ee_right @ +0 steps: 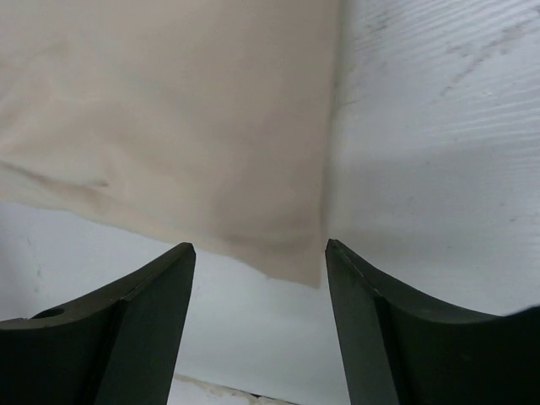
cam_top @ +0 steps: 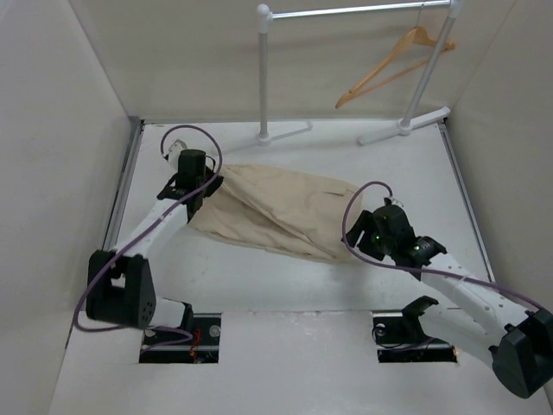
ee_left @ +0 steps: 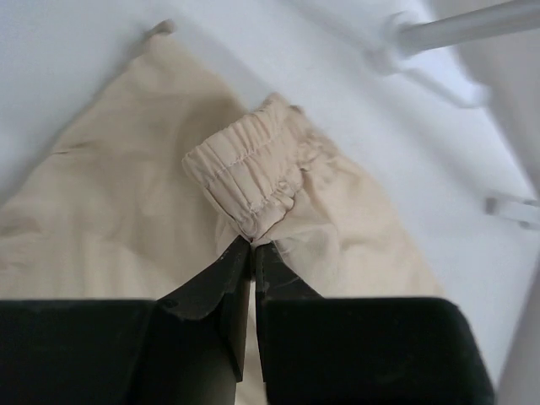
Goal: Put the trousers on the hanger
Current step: Fold the trousers at the center of the board.
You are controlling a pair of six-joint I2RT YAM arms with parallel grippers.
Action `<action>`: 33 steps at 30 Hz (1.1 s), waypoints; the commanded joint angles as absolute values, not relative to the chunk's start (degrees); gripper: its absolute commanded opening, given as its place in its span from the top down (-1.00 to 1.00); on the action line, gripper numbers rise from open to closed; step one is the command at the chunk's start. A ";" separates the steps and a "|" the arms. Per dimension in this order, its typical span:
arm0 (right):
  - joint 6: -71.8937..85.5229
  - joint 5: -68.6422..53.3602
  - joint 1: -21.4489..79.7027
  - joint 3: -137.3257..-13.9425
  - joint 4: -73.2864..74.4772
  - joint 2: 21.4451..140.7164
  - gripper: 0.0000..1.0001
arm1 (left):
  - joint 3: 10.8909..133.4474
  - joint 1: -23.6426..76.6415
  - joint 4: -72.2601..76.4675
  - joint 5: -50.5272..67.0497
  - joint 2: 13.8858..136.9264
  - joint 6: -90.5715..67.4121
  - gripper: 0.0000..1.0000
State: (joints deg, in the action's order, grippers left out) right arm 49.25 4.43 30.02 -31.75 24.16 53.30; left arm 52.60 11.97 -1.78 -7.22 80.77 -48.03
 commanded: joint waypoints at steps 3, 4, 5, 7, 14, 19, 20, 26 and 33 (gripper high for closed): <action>47.55 -1.05 25.45 -29.10 18.20 54.31 -0.45 | 51.69 12.96 -6.75 -11.07 68.05 -49.04 0.96; 47.46 -1.84 25.18 -28.74 17.32 54.75 -0.46 | 50.46 13.05 -7.99 -11.60 66.20 -49.39 0.96; 47.46 -2.72 25.18 -28.57 16.44 55.36 -0.47 | 48.88 13.22 -9.04 -12.12 64.44 -49.92 0.96; 47.55 -3.95 25.44 -28.48 15.21 56.59 -0.48 | 45.37 13.23 -10.98 -13.18 60.75 -50.80 0.96; 48.07 -6.85 26.58 -29.09 8.71 62.13 -0.50 | 30.78 10.77 -22.48 -19.85 50.37 -57.56 0.88; 49.65 -6.51 26.76 -30.50 6.33 66.44 -0.34 | 27.43 1.38 -26.89 -21.27 50.45 -58.89 0.62; 49.92 -6.24 26.76 -30.50 5.89 67.23 -0.29 | 27.51 -0.55 -26.89 -20.31 50.62 -58.63 0.53; 50.54 -7.03 25.70 -30.41 3.34 72.15 -0.15 | 33.47 -5.59 -28.38 -15.56 46.59 -53.45 0.12; 47.03 -4.57 26.32 -36.46 11.77 63.11 0.65 | 42.79 9.06 -29.18 -20.73 48.15 -51.76 0.36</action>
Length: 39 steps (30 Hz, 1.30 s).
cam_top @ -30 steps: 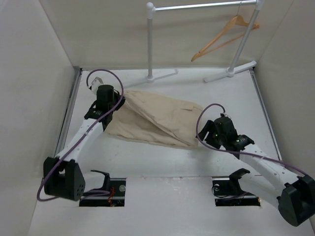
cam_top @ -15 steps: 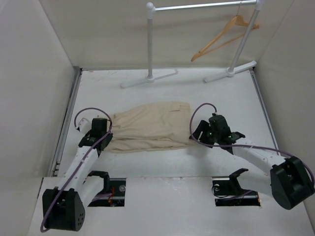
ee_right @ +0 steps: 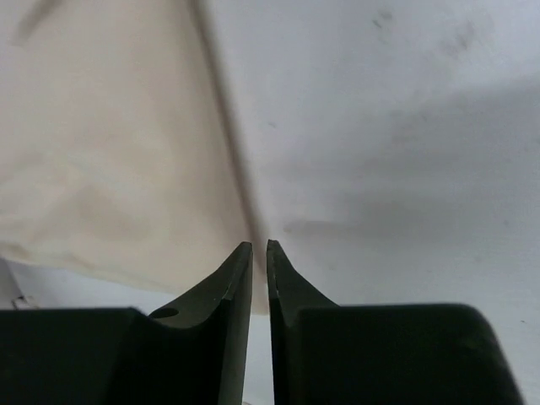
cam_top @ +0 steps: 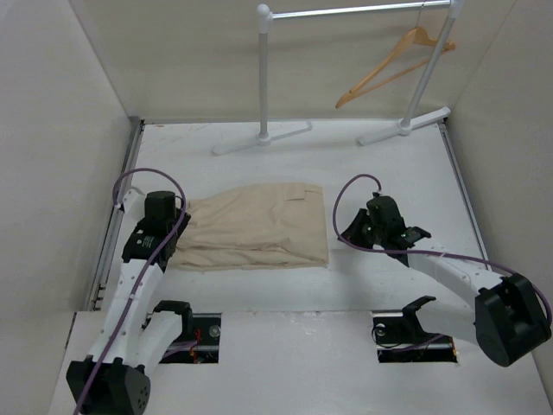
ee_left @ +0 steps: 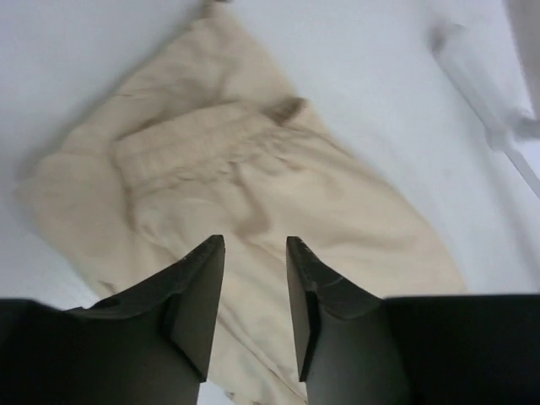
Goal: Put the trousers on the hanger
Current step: Fold the trousers at the center of the board.
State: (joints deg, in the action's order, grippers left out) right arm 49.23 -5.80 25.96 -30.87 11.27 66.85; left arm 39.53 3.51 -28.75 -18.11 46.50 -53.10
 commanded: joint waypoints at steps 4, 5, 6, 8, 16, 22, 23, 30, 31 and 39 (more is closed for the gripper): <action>46.93 -11.14 29.91 -40.34 9.60 66.34 0.78 | 43.33 19.54 -22.00 -21.10 56.84 -53.26 0.45; 47.98 -12.64 31.23 -40.86 7.75 68.18 0.79 | 43.16 19.81 -19.45 -20.31 59.13 -53.17 0.44; 49.55 -14.05 32.37 -41.13 5.99 69.77 0.79 | 42.72 19.38 -16.20 -19.26 61.50 -52.65 0.43; 52.72 -14.94 34.13 -40.61 2.04 72.32 0.79 | 40.70 15.36 -10.31 -17.41 66.16 -50.20 0.43; 61.17 -10.38 35.02 -27.08 -9.31 79.10 0.81 | 35.86 0.93 -0.10 -9.41 75.50 -47.73 0.40; 60.56 -8.09 35.81 -24.87 -5.64 73.58 0.74 | 41.12 0.83 -3.07 -8.00 72.43 -46.23 0.31; 59.86 -8.09 35.81 -25.83 -3.71 71.91 0.71 | 42.61 1.62 -4.21 -7.91 71.29 -46.14 0.30; 54.85 -7.29 33.10 -35.93 3.96 65.90 0.38 | 50.27 21.01 -8.44 -9.57 70.39 -47.72 0.38; 54.06 -7.99 31.44 -38.12 3.09 68.27 0.43 | 50.88 23.92 -8.44 -10.10 71.36 -48.51 0.39; 51.85 -10.46 26.06 -57.19 -1.05 95.33 0.74 | 49.58 41.43 -4.31 -11.60 79.71 -56.77 0.45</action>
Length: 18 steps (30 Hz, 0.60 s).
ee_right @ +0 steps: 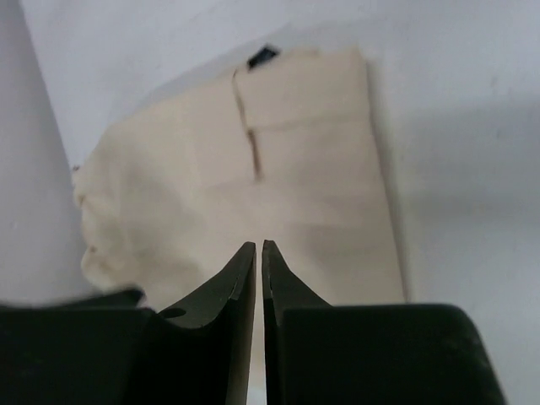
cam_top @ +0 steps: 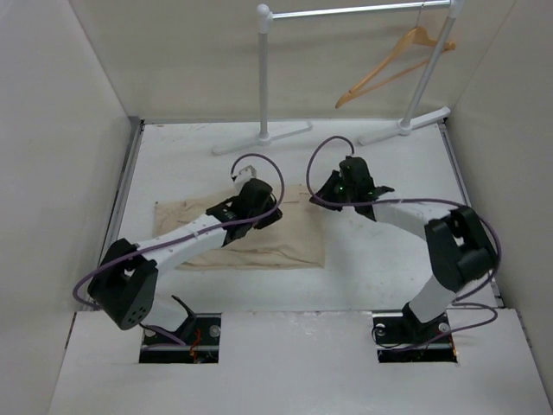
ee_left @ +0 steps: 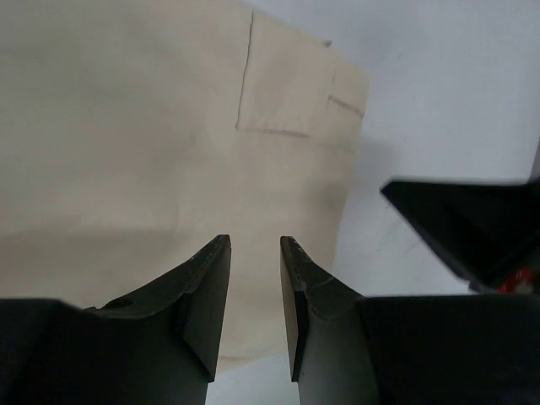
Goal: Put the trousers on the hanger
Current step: Fold the trousers at the center of the board.
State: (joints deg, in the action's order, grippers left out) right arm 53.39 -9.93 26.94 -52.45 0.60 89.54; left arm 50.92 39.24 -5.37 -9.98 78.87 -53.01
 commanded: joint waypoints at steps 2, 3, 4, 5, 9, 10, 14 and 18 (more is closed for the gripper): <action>52.64 -10.11 25.71 -61.07 -0.35 100.26 0.74 | 47.65 43.63 -4.22 -11.69 80.51 -57.39 0.45; 53.52 -9.32 25.71 -62.39 -0.18 102.28 0.75 | 45.90 44.59 -4.04 -11.69 80.86 -57.48 0.45; 54.57 -8.45 25.71 -63.19 0.00 103.78 0.75 | 44.75 44.95 -4.04 -11.69 80.95 -57.83 0.45; 55.80 -7.57 25.71 -63.80 0.61 105.28 0.75 | 43.08 45.30 -4.04 -11.52 80.95 -58.62 0.45; 58.88 -6.07 26.06 -64.86 4.74 108.54 0.74 | 37.72 46.01 -5.62 -11.34 79.37 -60.99 0.46; 58.97 -5.46 26.06 -64.95 5.44 108.63 0.73 | 36.75 45.92 -6.41 -11.42 78.41 -61.34 0.46; 57.40 -4.48 26.06 -64.95 5.89 103.91 0.46 | 35.25 44.52 -8.52 -11.69 72.88 -61.35 0.36; 53.89 -8.86 26.06 -64.60 7.55 93.98 -0.10 | 36.82 43.02 -11.16 -10.02 67.95 -60.47 0.26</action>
